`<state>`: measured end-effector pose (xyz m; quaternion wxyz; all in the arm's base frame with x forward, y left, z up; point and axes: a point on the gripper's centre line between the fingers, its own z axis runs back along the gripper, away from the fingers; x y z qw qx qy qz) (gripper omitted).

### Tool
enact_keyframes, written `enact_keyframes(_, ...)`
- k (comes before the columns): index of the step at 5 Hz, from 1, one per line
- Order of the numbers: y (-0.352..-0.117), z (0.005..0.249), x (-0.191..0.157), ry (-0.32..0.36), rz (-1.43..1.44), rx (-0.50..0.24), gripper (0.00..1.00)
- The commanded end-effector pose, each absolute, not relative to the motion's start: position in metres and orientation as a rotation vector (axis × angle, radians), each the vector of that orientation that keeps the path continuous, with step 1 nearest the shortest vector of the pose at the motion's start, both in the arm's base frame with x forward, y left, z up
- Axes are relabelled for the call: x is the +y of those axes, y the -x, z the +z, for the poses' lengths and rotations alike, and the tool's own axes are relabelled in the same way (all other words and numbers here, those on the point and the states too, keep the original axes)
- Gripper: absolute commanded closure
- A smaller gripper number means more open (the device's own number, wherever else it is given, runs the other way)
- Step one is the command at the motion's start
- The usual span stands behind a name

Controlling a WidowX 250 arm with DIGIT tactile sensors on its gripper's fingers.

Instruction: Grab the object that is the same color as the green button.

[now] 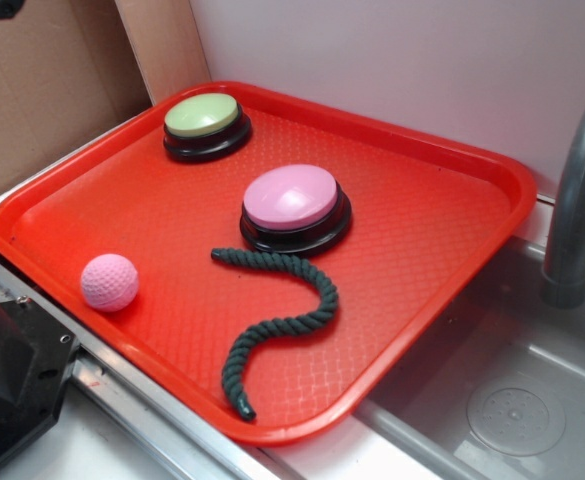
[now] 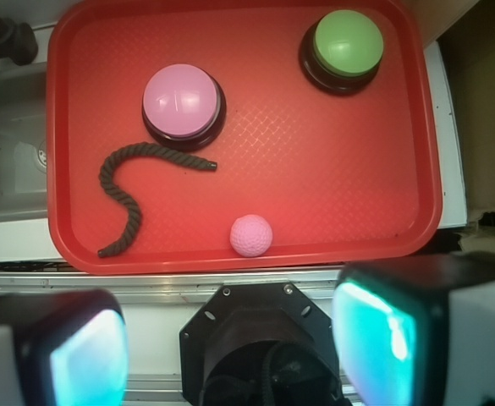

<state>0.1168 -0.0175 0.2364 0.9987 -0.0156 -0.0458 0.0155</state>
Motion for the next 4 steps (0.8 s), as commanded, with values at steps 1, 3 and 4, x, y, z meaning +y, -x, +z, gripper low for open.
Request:
enact_keyframes(1,-0.117,0.236,-0.017,0.031,0.031,-0.092,0.00)
enact_keyframes(3,-0.143,0.192,-0.059,0.073,-0.093,-0.117,0.00)
enact_keyframes(4,-0.156,0.152,-0.086,0.088,-0.037,-0.089,0.00)
